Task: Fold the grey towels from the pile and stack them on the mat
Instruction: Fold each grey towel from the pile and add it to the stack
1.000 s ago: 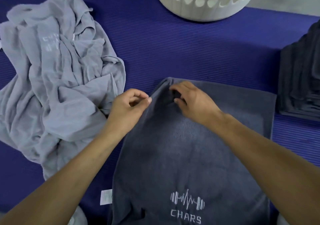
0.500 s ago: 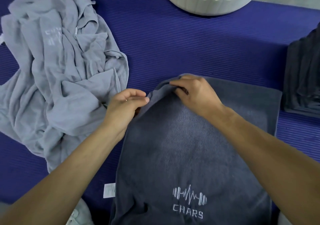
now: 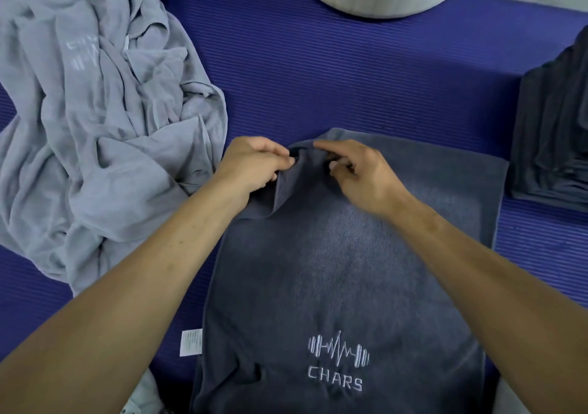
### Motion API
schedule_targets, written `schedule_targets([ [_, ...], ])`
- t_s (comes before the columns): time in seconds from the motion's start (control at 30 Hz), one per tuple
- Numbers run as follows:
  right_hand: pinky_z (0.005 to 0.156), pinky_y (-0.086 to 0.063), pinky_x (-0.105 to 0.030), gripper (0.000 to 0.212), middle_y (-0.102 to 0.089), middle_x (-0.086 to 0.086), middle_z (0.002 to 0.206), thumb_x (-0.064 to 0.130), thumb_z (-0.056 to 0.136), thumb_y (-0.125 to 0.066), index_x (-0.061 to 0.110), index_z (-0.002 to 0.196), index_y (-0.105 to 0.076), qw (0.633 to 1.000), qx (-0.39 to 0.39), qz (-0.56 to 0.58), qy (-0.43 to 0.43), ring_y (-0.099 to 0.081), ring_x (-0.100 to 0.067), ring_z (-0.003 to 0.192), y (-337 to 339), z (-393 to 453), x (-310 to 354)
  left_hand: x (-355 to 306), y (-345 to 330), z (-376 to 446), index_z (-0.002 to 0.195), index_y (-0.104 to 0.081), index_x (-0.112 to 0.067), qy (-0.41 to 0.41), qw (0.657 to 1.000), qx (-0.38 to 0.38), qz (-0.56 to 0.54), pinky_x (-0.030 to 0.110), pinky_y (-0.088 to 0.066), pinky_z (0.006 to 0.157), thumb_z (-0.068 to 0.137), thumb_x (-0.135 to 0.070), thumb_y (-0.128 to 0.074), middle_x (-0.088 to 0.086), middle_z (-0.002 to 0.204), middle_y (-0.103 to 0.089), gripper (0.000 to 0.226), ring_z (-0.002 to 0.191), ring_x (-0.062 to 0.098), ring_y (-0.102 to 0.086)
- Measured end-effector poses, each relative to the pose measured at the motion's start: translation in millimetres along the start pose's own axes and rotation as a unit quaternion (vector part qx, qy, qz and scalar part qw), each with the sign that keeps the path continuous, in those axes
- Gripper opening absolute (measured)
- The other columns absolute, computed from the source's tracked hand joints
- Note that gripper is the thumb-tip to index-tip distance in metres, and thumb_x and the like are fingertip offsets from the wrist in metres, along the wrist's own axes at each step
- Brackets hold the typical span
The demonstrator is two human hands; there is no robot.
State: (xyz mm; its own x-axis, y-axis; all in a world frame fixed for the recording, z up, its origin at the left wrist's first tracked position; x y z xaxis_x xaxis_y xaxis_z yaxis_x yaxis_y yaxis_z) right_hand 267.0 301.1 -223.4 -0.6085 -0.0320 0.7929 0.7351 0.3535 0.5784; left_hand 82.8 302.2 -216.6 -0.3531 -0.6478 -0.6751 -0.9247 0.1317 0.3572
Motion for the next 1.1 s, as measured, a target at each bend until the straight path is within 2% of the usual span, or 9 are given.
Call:
schedule_targets([
  [0.1,0.067,-0.044,-0.007,0.049,-0.061,0.013,0.096,0.004,0.097,-0.051,0.024,0.142,-0.051,0.999,0.002,0.035,-0.042,-0.059,0.003,0.073,3.8,4.4,-4.0,-7.4,8.1,-8.0,0.082,-0.071,-0.023,-0.086,0.992,-0.042,-0.085,0.012,-0.047,0.063,0.082,-0.010,-0.077,-0.006,0.075,-0.072,0.014,0.068,-0.001,-0.065],
  [0.23,0.071,-0.042,-0.004,0.060,-0.057,0.009,0.118,0.011,0.100,-0.051,0.027,0.154,-0.030,0.996,0.035,0.031,-0.072,-0.058,-0.003,0.093,2.7,11.5,-3.1,-19.2,34.4,-15.9,0.080,-0.071,-0.022,-0.177,0.963,-0.119,-0.164,0.014,-0.051,0.077,0.084,-0.002,-0.073,-0.005,0.080,-0.074,0.020,0.081,0.006,-0.069],
  [0.37,0.079,-0.042,-0.008,0.061,-0.054,0.005,0.132,0.016,0.099,-0.053,0.026,0.154,-0.028,0.997,0.021,0.014,-0.072,-0.059,-0.008,0.106,0.6,13.3,-0.5,-18.2,47.8,2.4,0.083,-0.074,-0.020,-0.170,0.962,-0.145,-0.155,0.014,-0.050,0.080,0.083,-0.001,-0.073,-0.007,0.081,-0.075,0.019,0.085,0.005,-0.071],
  [0.47,0.083,-0.044,-0.010,0.056,-0.053,0.003,0.136,0.014,0.098,-0.056,0.023,0.150,-0.037,0.998,0.010,-0.002,-0.058,-0.060,-0.006,0.100,-1.7,12.3,1.0,-8.8,50.6,24.4,0.089,-0.076,-0.021,-0.122,0.969,-0.149,-0.157,0.013,-0.051,0.083,0.084,-0.003,-0.074,-0.009,0.084,-0.075,0.018,0.085,0.001,-0.070],
  [0.6,0.080,-0.042,-0.008,0.048,-0.054,0.001,0.135,0.011,0.096,-0.056,0.017,0.143,-0.048,0.998,0.005,-0.030,-0.048,-0.060,-0.007,0.088,-2.5,12.7,2.9,2.7,48.2,42.4,0.099,-0.077,-0.027,-0.075,0.985,-0.131,-0.079,0.013,-0.051,0.087,0.089,-0.014,-0.070,-0.012,0.096,-0.075,0.018,0.090,-0.002,-0.068],
  [0.77,0.070,-0.043,0.000,0.030,-0.067,0.002,0.113,0.011,0.097,-0.055,0.013,0.125,-0.064,0.996,-0.037,-0.008,-0.082,-0.063,-0.004,0.089,9.0,13.5,2.4,-5.8,48.3,26.9,0.113,-0.073,-0.022,-0.168,0.976,-0.140,-0.016,0.013,-0.049,0.090,0.092,-0.014,-0.065,-0.014,0.103,-0.073,0.024,0.097,-0.005,-0.066],
  [0.97,0.071,-0.049,-0.005,0.021,-0.068,0.010,0.097,0.009,0.094,-0.056,0.017,0.107,-0.070,0.993,-0.031,-0.020,-0.115,-0.063,0.001,0.083,46.8,-25.7,8.4,-25.6,27.5,-18.5,0.100,-0.074,-0.023,-0.256,0.953,-0.124,0.109,0.013,-0.051,0.078,0.089,-0.014,-0.066,-0.012,0.098,-0.069,0.017,0.086,0.001,-0.064],
  [1.03,0.070,-0.048,-0.004,0.020,-0.068,0.009,0.096,0.010,0.094,-0.057,0.016,0.106,-0.070,0.992,-0.007,-0.047,-0.119,-0.064,-0.002,0.085,59.3,-49.6,15.9,-34.7,16.9,-36.5,0.097,-0.073,-0.024,-0.247,0.952,-0.083,0.160,0.004,-0.045,0.068,0.089,-0.015,-0.067,-0.013,0.093,-0.065,0.013,0.080,0.000,-0.062],
  [1.1,0.077,-0.051,-0.014,0.018,-0.069,0.005,0.098,0.011,0.093,-0.058,0.014,0.107,-0.069,0.988,0.038,-0.084,-0.125,-0.065,-0.009,0.089,68.3,-74.5,25.3,-40.5,1.2,-57.6,0.093,-0.073,-0.025,-0.232,0.948,-0.020,0.216,0.001,-0.039,0.066,0.087,-0.017,-0.068,-0.018,0.086,-0.063,0.011,0.082,0.002,-0.063],
])
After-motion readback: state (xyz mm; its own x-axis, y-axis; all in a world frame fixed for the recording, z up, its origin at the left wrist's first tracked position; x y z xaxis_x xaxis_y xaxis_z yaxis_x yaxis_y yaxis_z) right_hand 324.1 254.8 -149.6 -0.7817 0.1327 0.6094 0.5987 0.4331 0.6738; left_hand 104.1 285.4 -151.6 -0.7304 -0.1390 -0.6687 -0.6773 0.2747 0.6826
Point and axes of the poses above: each hand's wrist, its own z-axis towards the middle knuckle, its own y-axis out of the back of the hand, x = y × z, the point moved 6 cm from there along z, towards the middle knuckle
